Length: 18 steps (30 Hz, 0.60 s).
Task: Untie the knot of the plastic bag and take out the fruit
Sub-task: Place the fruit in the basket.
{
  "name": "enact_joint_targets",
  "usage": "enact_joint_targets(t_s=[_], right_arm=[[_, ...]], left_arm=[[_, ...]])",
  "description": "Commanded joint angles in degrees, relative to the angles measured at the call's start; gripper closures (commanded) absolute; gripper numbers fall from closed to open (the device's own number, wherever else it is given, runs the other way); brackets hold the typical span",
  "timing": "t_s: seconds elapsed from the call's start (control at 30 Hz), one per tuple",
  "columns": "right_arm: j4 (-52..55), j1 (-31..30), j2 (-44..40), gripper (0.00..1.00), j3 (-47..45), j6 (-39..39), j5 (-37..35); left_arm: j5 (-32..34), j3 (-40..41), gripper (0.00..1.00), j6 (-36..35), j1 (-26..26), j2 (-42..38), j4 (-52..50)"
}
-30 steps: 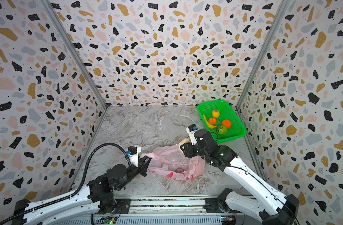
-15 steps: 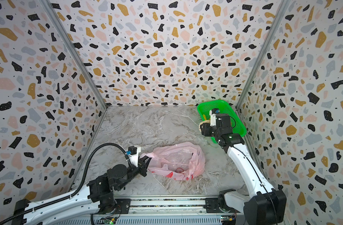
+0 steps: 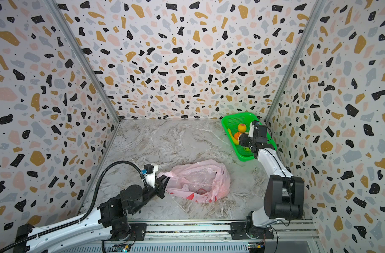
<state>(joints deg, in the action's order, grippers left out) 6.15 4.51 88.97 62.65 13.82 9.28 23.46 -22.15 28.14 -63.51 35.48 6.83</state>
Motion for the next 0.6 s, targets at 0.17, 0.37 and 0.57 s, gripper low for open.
enact_joint_targets(t_s=[0.17,0.37,0.57], right_arm=[[-4.0,3.1,13.8,0.50,14.3,-0.5,-2.1],[0.6,3.2,23.7,0.49,24.9,-1.5,-2.6],[4.5,3.2,28.9,0.42,30.6,-2.0,-3.4]], left_arm=[[1.3,-0.8,1.00,-0.3,-0.3,-0.6,0.4],[1.8,-1.0,1.00,-0.4,-0.3,-1.3,-0.4],[1.9,-0.9,1.00,-0.4,-0.3,-1.5,-0.6]])
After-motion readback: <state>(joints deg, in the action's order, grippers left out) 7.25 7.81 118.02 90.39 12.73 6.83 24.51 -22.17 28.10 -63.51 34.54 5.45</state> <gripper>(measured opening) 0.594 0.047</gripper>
